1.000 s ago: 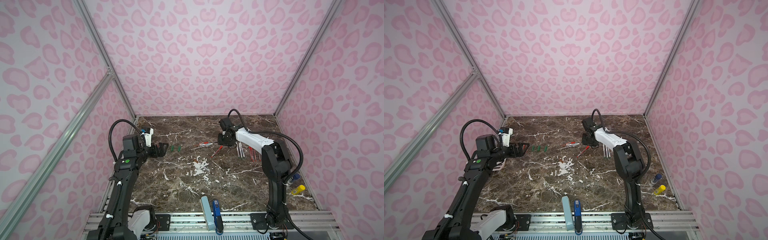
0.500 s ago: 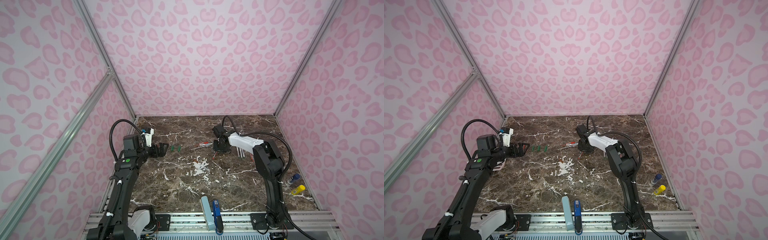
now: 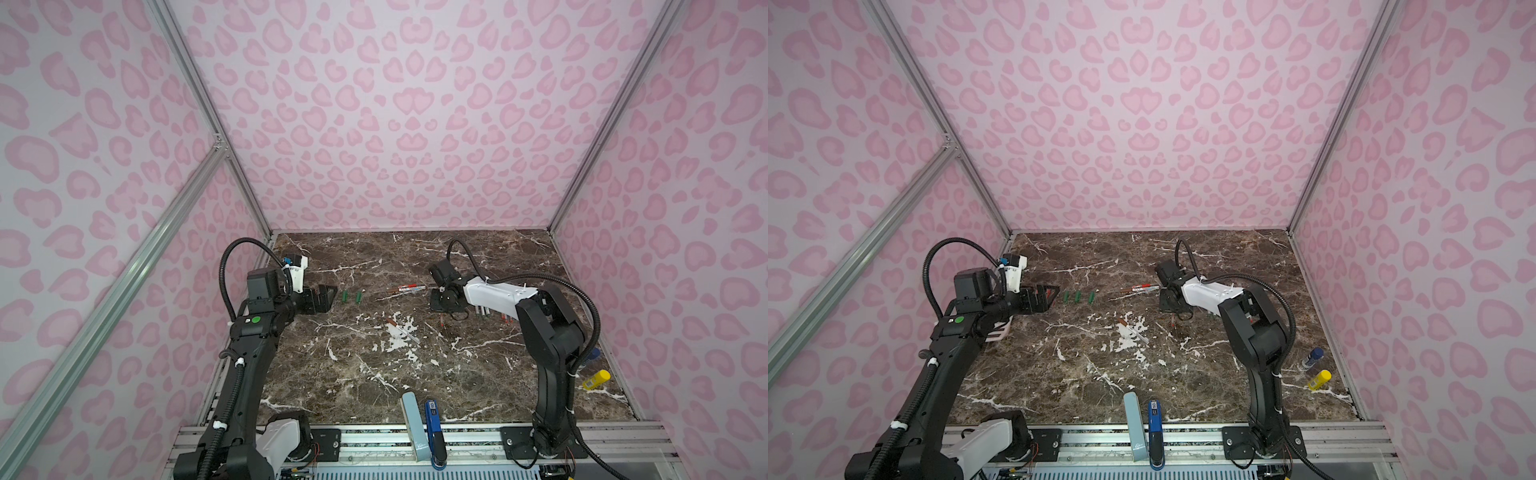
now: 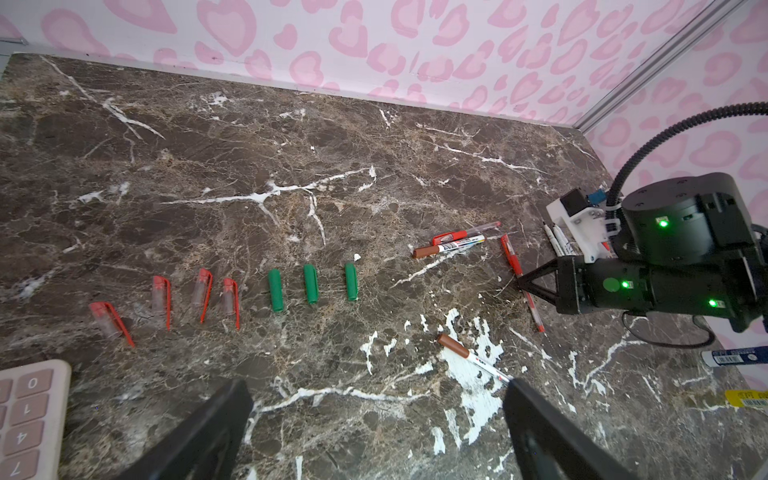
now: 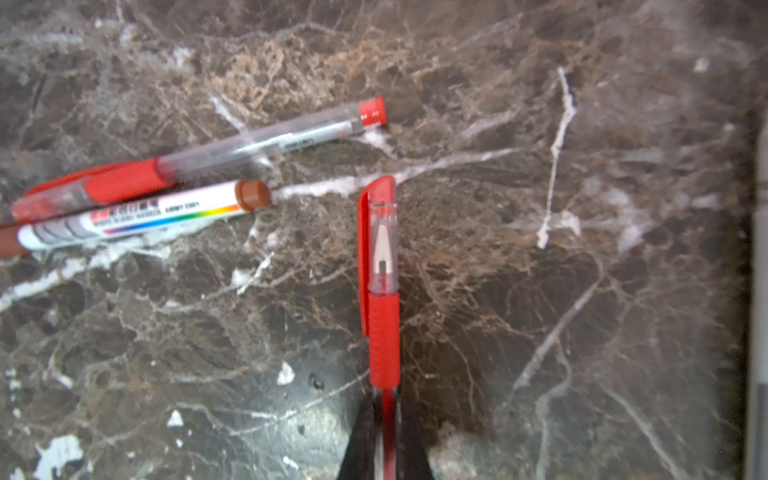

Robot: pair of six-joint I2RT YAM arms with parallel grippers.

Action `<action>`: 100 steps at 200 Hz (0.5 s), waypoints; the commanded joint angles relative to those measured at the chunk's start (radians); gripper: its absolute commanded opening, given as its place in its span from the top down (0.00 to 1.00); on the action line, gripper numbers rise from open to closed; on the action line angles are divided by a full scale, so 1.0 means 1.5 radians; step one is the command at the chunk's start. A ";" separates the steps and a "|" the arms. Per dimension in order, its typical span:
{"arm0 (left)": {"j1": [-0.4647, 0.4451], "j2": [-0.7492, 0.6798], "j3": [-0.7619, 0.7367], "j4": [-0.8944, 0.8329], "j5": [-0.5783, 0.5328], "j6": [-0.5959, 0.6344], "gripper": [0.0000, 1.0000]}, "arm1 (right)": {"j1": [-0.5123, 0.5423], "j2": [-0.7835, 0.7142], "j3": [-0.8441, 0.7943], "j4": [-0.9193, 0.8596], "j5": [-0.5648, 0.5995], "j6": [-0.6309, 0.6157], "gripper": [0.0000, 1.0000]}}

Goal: Open the pen caps
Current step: 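Close the right gripper on the gel pen and lift it, then carry the pen's red cap between the left gripper fingers and close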

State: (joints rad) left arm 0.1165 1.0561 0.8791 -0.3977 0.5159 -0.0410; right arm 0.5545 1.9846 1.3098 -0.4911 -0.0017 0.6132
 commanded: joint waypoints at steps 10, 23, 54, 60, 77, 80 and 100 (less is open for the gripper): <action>0.002 0.001 0.009 0.008 0.022 -0.003 0.02 | 0.005 -0.030 -0.013 -0.091 -0.035 -0.021 1.00; 0.002 0.002 0.012 0.007 0.035 -0.006 0.02 | 0.015 -0.071 -0.030 -0.073 -0.035 -0.025 1.00; 0.002 0.010 0.002 0.028 0.111 -0.026 0.02 | 0.049 -0.138 -0.053 -0.018 -0.072 -0.037 1.00; 0.001 0.013 0.005 0.028 0.123 -0.032 0.02 | 0.059 -0.149 -0.051 -0.009 -0.077 -0.039 1.00; -0.003 0.013 0.000 0.042 0.154 -0.044 0.04 | 0.093 -0.183 -0.061 0.046 -0.095 -0.051 1.00; -0.005 0.013 -0.002 0.045 0.160 -0.047 0.04 | 0.098 -0.189 -0.064 0.059 -0.099 -0.052 1.00; -0.008 0.020 -0.011 0.066 0.194 -0.077 0.06 | 0.131 -0.214 -0.075 0.141 -0.133 -0.048 1.00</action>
State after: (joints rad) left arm 0.1097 1.0767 0.8719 -0.3710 0.7044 -0.1005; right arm 0.7109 1.6913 1.2133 -0.4503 -0.1329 0.5556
